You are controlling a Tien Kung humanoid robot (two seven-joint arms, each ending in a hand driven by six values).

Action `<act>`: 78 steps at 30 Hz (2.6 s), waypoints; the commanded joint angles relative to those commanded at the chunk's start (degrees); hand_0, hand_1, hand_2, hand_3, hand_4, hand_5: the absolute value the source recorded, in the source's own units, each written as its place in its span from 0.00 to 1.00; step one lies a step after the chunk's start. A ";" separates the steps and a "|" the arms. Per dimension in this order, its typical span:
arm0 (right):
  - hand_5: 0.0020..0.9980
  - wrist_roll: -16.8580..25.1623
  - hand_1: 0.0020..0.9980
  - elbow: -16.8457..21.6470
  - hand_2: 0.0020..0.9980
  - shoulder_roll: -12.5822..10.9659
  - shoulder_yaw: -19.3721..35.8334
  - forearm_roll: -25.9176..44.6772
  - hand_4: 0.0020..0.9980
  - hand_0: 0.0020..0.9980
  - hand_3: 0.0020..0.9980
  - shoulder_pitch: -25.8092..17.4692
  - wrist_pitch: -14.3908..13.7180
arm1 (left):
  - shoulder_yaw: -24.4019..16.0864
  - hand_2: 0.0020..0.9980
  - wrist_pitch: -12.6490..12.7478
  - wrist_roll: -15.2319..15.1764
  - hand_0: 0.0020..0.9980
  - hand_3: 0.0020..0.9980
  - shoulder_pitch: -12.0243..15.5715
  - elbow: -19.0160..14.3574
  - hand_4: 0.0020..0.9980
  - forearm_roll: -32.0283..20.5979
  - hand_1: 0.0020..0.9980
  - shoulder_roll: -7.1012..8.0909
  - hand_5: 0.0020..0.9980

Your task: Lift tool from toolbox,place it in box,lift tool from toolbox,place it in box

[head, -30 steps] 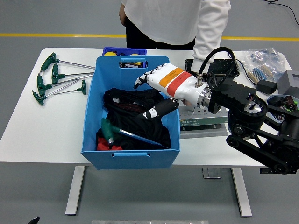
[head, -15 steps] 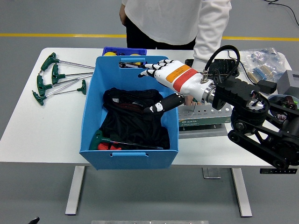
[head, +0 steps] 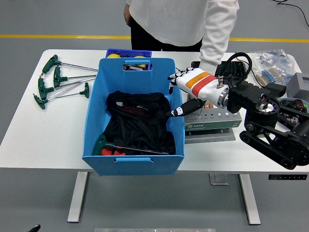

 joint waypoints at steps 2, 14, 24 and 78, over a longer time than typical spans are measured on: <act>0.79 0.00 0.66 -0.81 0.64 -0.06 -0.09 0.27 1.00 0.86 0.50 0.01 0.23 | 0.12 0.75 0.00 0.01 0.72 0.64 -0.01 0.00 0.63 -0.10 0.72 -0.01 0.52; 0.79 -0.31 0.61 -4.86 0.56 -0.34 -0.06 0.85 1.00 0.85 0.44 0.00 1.68 | 0.84 0.75 -0.04 -0.17 0.72 0.64 -0.09 0.00 0.63 -1.09 0.72 0.04 0.52; 0.79 -0.67 0.56 -5.72 0.49 -0.48 -0.21 0.96 1.00 0.83 0.37 -0.07 2.87 | 1.04 0.75 0.00 -0.22 0.72 0.64 -0.23 0.00 0.63 -1.50 0.72 0.01 0.52; 0.82 0.96 0.29 -10.84 0.26 -0.46 -4.92 -2.84 1.00 0.57 0.20 1.99 3.96 | 1.73 0.75 0.18 -0.32 0.72 0.64 -0.25 0.00 0.63 -2.59 0.72 -0.03 0.52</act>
